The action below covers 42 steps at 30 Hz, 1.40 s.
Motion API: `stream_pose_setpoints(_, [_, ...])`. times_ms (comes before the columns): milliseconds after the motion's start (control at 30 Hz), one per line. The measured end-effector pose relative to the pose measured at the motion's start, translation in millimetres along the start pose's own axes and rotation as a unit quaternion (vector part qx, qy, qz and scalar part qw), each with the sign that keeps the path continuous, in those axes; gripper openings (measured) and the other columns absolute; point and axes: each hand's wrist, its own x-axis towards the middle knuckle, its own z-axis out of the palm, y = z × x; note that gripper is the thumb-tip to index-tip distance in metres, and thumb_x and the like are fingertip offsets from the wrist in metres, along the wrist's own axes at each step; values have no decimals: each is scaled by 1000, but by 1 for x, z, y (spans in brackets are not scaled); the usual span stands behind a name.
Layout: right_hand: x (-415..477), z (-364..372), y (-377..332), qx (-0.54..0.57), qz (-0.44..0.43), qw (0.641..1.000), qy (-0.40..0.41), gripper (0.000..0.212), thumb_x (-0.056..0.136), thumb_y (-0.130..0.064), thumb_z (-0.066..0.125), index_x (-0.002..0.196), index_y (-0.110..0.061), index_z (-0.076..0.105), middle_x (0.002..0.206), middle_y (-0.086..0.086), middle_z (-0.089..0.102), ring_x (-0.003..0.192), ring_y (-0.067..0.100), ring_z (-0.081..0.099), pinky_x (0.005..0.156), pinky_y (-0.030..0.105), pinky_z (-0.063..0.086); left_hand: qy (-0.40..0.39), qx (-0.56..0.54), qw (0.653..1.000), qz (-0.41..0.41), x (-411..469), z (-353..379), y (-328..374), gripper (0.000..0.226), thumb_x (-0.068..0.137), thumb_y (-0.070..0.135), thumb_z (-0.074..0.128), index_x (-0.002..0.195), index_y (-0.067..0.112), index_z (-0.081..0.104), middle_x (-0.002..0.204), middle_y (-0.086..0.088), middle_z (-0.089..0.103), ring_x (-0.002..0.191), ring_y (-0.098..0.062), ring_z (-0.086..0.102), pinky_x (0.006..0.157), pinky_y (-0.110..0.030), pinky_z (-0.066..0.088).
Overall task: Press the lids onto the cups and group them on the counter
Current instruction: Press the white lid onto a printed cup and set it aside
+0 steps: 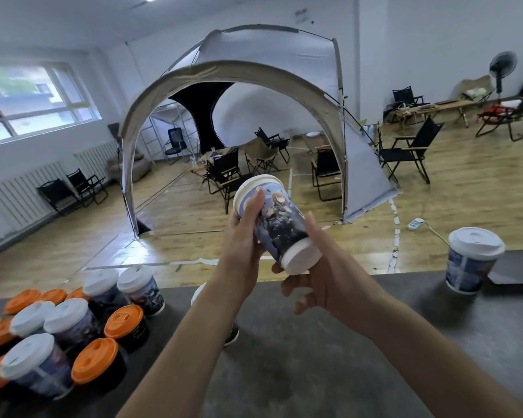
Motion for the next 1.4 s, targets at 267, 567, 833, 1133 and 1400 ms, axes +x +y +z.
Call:
stream_pose_setpoints(267, [-2,1,5,29,17,999,-37,70,93,-70,45,126,-11,65,98,14,68,66,25,66,47,28,53,-37,-46,998,-1,-2,-6,-2,92,72,55,84,138,-1,54,122,-22,65,113,-37,62,109,-55,44])
stream_pose_setpoints(567, [-6,-1,17,17,13,999,-23,72,89,-75,48,121,-13,66,97,16,69,68,26,65,48,29,53,-30,-26,999,0,-8,-9,-11,72,91,58,63,131,-1,61,123,-23,67,110,-35,66,103,-49,51])
stream_pose_setpoints(833, [-8,-2,21,196,72,976,-67,75,92,-71,37,126,-6,55,75,7,61,50,13,53,37,22,42,-50,-54,997,-16,-9,-11,-14,70,89,40,71,141,-2,49,131,-26,62,113,-39,64,92,-46,57])
stream_pose_setpoints(1133, [-8,-9,29,99,55,993,28,76,88,-71,40,123,-7,61,74,10,62,44,16,52,37,20,38,-9,33,999,6,-5,-13,-22,88,70,38,90,141,8,47,128,-22,65,112,-38,69,86,-46,59])
stream_pose_setpoints(1400, [-5,-14,34,-12,5,999,35,72,80,-75,57,115,-15,69,88,18,68,57,23,60,43,26,45,20,119,990,73,-16,-4,-18,77,71,24,92,135,16,50,119,-10,70,103,-22,74,79,-32,60])
